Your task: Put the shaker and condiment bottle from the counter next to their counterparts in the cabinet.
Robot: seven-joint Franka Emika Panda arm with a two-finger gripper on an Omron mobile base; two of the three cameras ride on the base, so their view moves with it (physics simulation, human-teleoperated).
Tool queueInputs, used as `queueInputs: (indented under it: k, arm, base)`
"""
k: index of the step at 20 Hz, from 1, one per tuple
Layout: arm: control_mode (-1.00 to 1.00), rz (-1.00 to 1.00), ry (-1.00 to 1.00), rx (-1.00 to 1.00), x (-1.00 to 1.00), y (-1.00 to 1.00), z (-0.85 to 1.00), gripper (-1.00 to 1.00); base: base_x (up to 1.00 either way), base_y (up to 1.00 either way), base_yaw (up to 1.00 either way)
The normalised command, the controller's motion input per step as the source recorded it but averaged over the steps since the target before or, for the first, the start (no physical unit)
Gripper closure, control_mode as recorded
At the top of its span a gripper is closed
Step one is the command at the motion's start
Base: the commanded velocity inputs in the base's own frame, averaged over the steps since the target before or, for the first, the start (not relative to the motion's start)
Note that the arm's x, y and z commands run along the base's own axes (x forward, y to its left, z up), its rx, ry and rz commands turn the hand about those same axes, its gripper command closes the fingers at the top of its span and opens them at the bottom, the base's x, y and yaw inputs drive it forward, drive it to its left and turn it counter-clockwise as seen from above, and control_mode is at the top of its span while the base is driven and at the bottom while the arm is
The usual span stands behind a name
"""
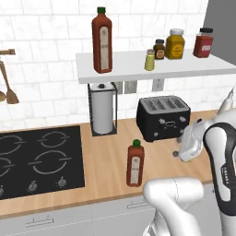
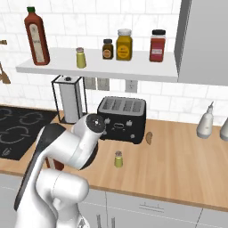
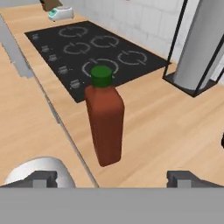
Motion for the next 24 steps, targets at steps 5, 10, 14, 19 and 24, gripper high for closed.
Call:
queueInputs:
  k: [5,10,14,19,24]
  arm:
    - [-1.00,0.07,-0.16,0.05,-0.43,0.07,-0.14,-1.00]
    - [-1.00,0.04,-0.20,0.02,-0.37,0.25,-0.15,-1.00]
    - [-1.00,0.00,-0.12,0.00,0.15,0.24,-0.43,-1.00]
    - [-1.00,0.00,-0.02,0.05,0.04,0.17,-0.51,-1.00]
    - [-1.00,0.00,0.00,0.16,0.01,0.12,-0.41,-1.00]
  base:
    - [0.00,0.00,0.00]
    - [0.00,0.00,0.00]
    - [0.00,0.00,0.00]
    - [0.00,0.00,0.00]
    - [0.00,0.00,0.00]
